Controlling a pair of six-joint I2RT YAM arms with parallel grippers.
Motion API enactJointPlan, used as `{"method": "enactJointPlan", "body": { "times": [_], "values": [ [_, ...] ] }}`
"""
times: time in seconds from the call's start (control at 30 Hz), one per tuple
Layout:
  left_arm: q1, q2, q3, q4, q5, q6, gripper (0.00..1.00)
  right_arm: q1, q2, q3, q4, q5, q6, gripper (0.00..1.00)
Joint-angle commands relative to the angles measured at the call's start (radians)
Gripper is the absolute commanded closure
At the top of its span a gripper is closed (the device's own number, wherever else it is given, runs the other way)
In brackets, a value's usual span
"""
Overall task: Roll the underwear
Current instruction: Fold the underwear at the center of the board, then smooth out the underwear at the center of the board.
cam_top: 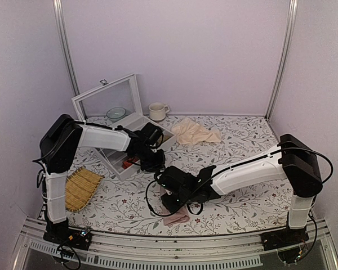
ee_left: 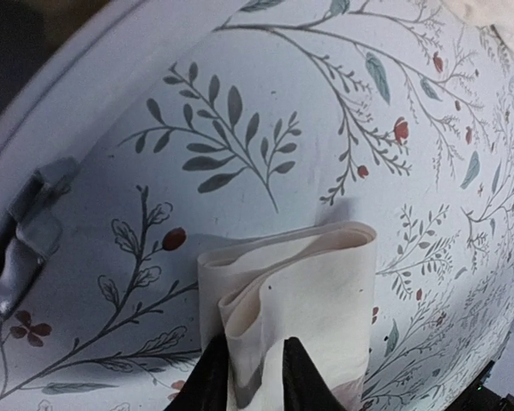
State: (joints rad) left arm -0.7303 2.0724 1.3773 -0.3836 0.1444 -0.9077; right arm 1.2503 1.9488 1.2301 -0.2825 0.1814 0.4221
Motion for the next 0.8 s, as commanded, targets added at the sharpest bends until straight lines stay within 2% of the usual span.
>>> {"method": "enactJointPlan", "body": {
  "times": [0.0,0.13,0.37,0.53,0.77],
  "values": [
    [0.01,-0.065,0.029,-0.032,-0.02,0.019,0.73,0.007,-0.1,-0.029,0.02,0.023,-0.014,0.63],
    [0.006,-0.095,0.044,-0.056,-0.031,0.028,0.59,0.005,-0.176,-0.051,0.022,0.035,-0.018,0.61],
    [0.002,-0.171,0.046,-0.081,-0.035,0.032,0.58,-0.004,-0.337,-0.111,0.024,0.046,-0.012,0.58],
    [-0.007,-0.17,0.047,-0.069,-0.012,0.036,0.6,-0.013,-0.43,-0.143,0.022,0.038,0.004,0.55],
    [-0.029,-0.116,0.057,-0.037,0.078,0.09,0.73,-0.05,-0.495,-0.218,0.02,0.045,0.06,0.64]
  ]
}}
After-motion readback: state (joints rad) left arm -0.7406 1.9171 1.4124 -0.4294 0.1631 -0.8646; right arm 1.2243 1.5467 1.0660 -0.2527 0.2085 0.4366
